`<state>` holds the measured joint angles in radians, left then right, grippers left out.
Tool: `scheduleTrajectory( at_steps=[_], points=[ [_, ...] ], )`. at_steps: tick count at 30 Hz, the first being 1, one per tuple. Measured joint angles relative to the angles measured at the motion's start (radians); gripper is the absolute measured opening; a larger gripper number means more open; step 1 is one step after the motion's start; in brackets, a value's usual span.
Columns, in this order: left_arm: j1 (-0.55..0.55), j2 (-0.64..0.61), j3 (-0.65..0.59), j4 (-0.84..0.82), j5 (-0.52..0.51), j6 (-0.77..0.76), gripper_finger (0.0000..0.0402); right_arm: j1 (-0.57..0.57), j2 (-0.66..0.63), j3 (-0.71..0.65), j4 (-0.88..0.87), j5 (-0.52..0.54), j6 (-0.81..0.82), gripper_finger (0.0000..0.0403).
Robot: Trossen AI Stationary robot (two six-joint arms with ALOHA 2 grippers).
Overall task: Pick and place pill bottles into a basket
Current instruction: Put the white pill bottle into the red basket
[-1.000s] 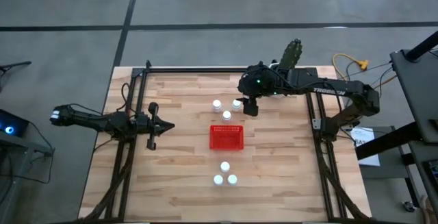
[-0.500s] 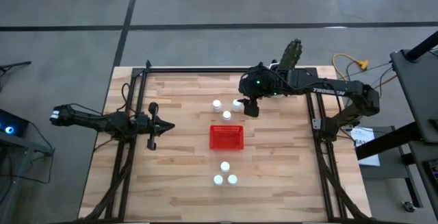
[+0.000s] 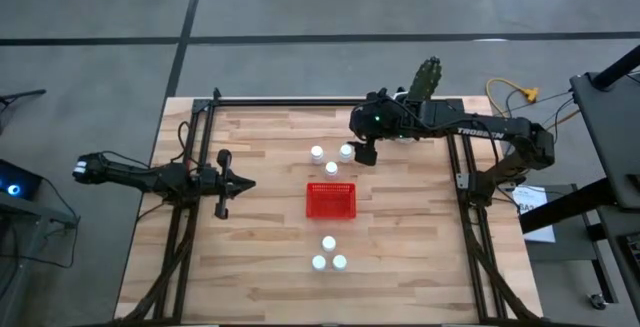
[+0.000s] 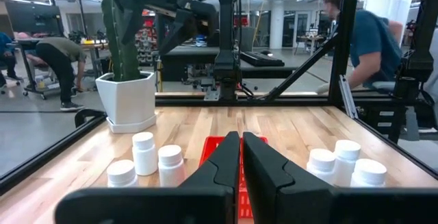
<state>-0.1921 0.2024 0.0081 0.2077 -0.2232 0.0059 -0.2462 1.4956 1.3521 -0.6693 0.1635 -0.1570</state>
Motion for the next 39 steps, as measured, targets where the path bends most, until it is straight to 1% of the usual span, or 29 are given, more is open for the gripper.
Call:
scheduleTrajectory(
  at_steps=[4, 12, 16, 20, 26, 29, 32, 39],
  points=[
    [0.0, 0.0, 0.0, 0.0, 0.0, 0.0, 0.0, -0.001, 0.0, 0.0, 0.003, -0.003, -0.015, 0.0331],
    [0.0, 0.0, 0.0, 0.0, 0.0, 0.0, 0.0, -0.005, 0.0, -0.002, -0.001, -0.007, -0.02, 0.0324],
    [-0.001, 0.0, 0.0, -0.002, 0.0, 0.0, 0.0, -0.031, 0.017, -0.002, -0.024, -0.035, -0.015, 0.0326],
    [-0.001, 0.0, 0.0, -0.008, 0.0, 0.0, 0.0, -0.077, 0.062, 0.003, -0.042, -0.072, -0.003, 0.0326],
    [-0.001, 0.002, 0.0, -0.008, 0.0, 0.0, 0.0, -0.138, 0.171, 0.08, -0.092, -0.14, -0.015, 0.0327],
    [-0.001, 0.003, 0.0, -0.008, 0.0, 0.0, 0.0, -0.144, 0.236, 0.137, -0.138, -0.169, -0.026, 0.0329],
    [-0.001, 0.007, 0.0, -0.011, 0.0, 0.0, 0.0, -0.142, 0.287, 0.183, -0.181, -0.177, -0.035, 0.0329],
    [0.0, 0.006, 0.0, -0.041, 0.0, 0.0, 0.0, -0.138, 0.339, 0.22, -0.243, -0.198, -0.032, 0.0327]
  ],
)
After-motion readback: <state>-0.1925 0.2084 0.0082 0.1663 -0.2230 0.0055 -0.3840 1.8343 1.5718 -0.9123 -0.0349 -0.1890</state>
